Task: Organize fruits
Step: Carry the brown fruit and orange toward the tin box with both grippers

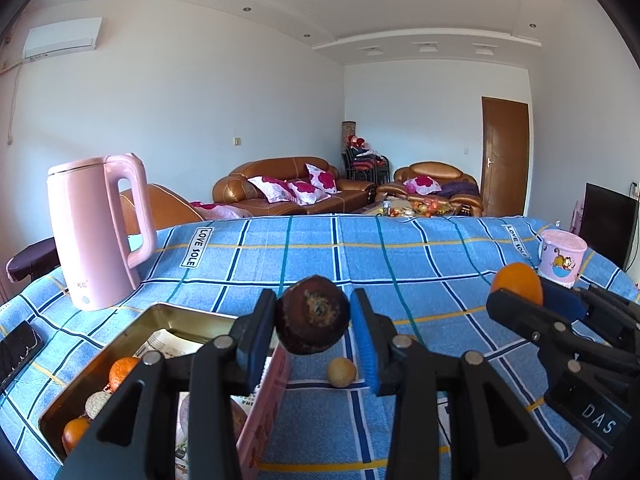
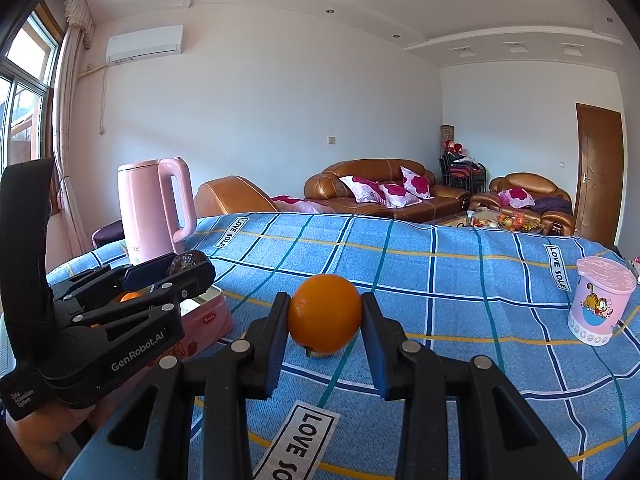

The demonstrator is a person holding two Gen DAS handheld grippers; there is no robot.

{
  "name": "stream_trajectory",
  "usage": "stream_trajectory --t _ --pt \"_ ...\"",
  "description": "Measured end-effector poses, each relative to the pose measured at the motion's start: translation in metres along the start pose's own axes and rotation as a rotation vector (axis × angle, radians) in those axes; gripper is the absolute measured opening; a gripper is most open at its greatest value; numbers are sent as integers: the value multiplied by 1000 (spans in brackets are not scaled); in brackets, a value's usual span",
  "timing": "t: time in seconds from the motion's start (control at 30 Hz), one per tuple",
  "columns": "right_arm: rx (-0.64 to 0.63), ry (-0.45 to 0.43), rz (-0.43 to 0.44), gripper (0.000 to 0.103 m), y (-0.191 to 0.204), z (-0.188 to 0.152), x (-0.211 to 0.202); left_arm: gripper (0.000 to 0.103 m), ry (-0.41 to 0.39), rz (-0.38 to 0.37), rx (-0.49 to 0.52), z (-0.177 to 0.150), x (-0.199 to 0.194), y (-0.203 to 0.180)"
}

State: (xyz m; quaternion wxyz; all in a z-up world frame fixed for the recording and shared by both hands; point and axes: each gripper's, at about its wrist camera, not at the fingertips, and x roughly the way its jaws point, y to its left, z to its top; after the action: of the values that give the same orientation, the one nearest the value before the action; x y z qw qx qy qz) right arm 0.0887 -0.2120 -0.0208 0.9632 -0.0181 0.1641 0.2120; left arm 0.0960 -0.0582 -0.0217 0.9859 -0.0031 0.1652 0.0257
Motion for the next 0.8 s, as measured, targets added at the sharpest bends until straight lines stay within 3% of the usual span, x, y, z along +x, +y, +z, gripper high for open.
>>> stream_trajectory --t 0.8 --pt "-35 22 5 37 17 1 5 39 19 -11 -21 -4 -17 15"
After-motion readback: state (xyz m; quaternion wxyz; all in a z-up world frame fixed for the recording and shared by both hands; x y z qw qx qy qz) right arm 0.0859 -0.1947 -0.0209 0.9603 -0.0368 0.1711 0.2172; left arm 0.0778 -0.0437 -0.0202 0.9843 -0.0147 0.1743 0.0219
